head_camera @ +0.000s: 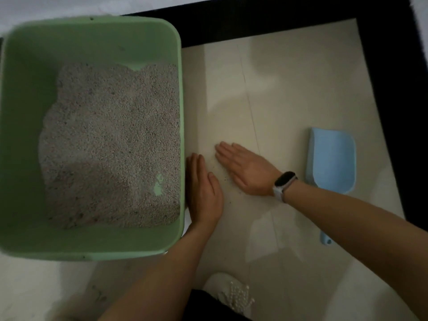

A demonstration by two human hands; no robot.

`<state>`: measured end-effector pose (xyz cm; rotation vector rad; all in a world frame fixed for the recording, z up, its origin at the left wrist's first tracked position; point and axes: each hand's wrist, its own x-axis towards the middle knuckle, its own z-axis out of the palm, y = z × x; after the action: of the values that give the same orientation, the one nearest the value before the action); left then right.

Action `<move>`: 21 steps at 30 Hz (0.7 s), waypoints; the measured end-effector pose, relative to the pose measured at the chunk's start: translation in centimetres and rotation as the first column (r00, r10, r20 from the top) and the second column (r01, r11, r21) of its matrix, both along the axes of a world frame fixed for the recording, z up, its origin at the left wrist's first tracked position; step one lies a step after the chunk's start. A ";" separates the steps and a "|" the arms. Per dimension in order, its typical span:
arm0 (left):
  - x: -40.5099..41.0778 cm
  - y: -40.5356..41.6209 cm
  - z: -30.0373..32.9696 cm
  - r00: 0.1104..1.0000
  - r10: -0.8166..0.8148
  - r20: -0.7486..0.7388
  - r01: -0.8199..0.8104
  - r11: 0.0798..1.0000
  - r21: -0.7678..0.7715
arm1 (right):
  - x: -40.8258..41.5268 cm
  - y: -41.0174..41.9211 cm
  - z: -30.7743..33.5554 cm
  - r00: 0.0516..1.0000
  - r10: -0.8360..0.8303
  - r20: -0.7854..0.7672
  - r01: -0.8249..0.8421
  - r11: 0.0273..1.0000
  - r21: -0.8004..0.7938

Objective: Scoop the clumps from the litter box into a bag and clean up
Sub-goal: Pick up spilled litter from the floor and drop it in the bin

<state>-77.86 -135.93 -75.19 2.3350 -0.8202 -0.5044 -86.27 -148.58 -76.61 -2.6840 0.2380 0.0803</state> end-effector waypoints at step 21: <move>-0.3 6.8 1.1 0.885 -0.459 0.080 0.437 0.877 0.202 | 0.9 4.0 1.3 0.985 -0.032 -0.172 0.021 0.998 -0.064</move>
<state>-78.19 -129.13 -74.08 2.3514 -1.4508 -0.6511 -85.37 -144.59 -75.30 -2.7365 0.3353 0.3034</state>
